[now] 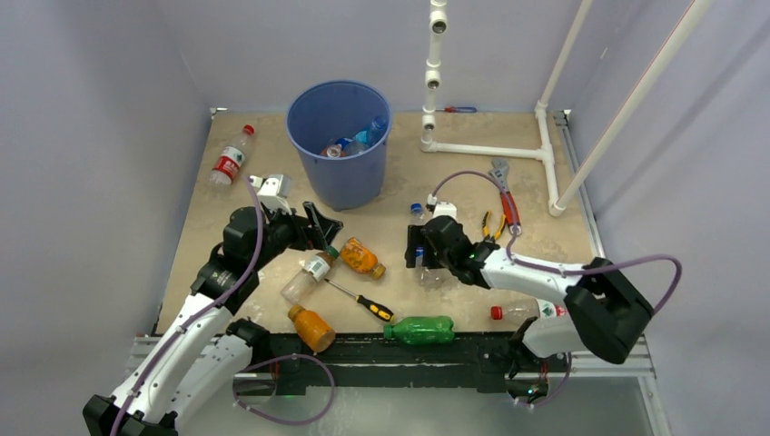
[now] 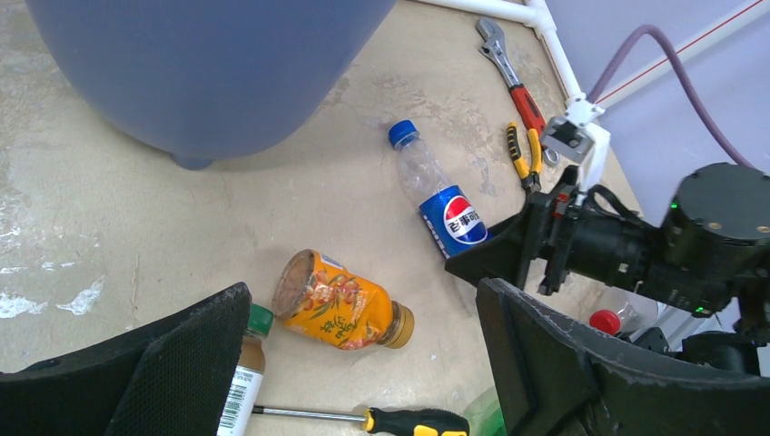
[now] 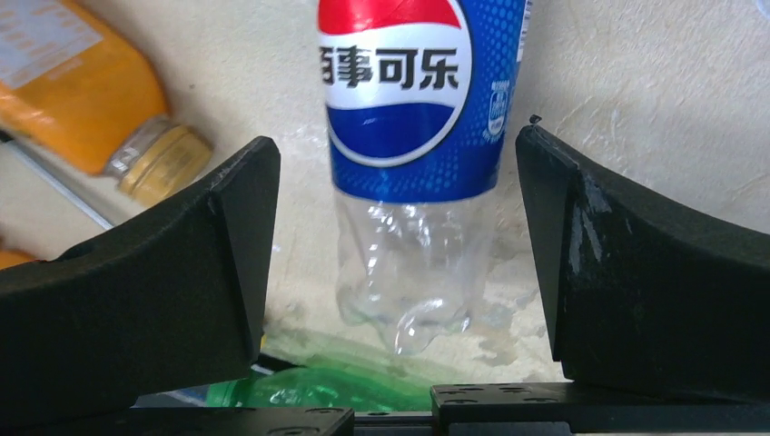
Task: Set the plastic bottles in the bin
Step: Move the plastic bottle to the center of the board, then pick up the plastic bottle at the center of the board.
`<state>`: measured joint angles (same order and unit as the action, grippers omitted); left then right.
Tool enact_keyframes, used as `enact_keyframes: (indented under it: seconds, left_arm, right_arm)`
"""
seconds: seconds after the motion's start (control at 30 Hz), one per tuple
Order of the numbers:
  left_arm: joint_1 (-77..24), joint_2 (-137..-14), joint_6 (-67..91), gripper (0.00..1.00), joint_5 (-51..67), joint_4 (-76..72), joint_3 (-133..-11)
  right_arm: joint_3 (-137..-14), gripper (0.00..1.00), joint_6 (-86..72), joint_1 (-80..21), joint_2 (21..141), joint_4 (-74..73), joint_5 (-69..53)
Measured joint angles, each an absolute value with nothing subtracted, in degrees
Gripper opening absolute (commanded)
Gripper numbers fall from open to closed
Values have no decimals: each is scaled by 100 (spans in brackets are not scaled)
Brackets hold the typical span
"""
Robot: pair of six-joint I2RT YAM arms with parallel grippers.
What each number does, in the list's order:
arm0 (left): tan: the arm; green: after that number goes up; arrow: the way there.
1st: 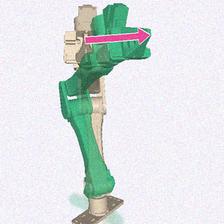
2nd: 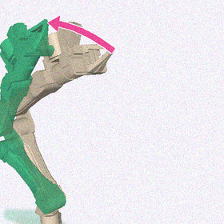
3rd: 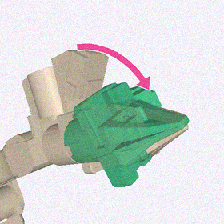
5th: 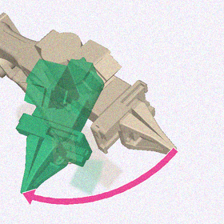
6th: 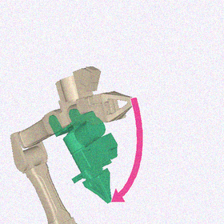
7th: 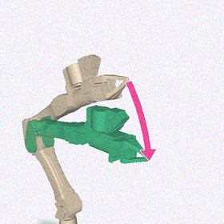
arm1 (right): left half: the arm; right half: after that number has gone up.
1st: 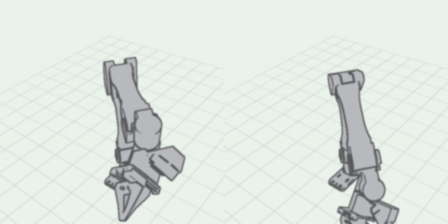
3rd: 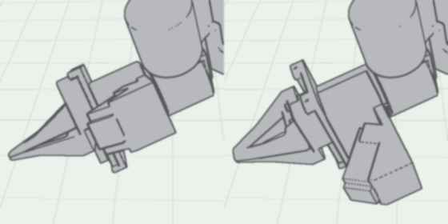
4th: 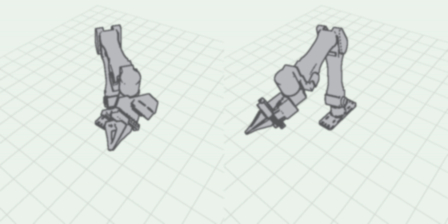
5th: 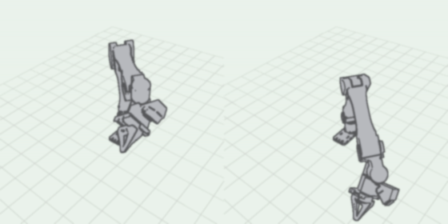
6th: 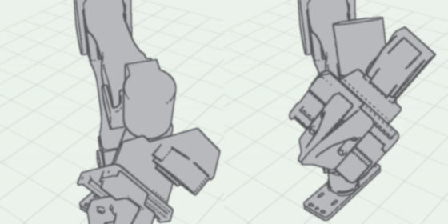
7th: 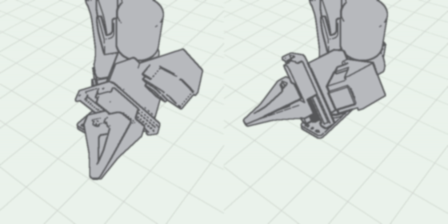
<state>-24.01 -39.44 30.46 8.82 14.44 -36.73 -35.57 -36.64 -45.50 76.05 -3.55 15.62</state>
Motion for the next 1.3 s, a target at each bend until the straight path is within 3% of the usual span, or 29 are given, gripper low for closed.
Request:
enact_keyframes:
  seconds: [0.27, 0.43, 0.6, 0.87, 1.07, 1.3]
  left_arm:
    - [-2401, -3959, 3046, 95, 921, 1441, -3673]
    - [-2401, -3948, 3046, 95, 932, 1444, -3673]
    - [-2401, -3776, 3046, 95, 897, 1441, -3669]
    - [-2401, -3271, 3050, 96, 565, 1317, -3669]
    - [-2401, -3444, 3037, 96, 930, 561, -4053]
    - [-2401, -4007, 3236, 97, 2045, -1391, -4377]
  right_arm:
    - [-3645, 83, -3437, -4550, 8291, -246, 1756]
    - [-3697, 63, -3339, -4550, 8420, -121, 1852]
    - [-3682, 51, -3301, -4550, 8261, -126, 1855]
    - [-3052, 45, -2974, -4958, 5717, 327, 1599]
    - [-2296, 42, -2571, -5157, 3693, 1490, 534]
    - [-1105, 32, -2294, -5210, 2818, 2980, -731]
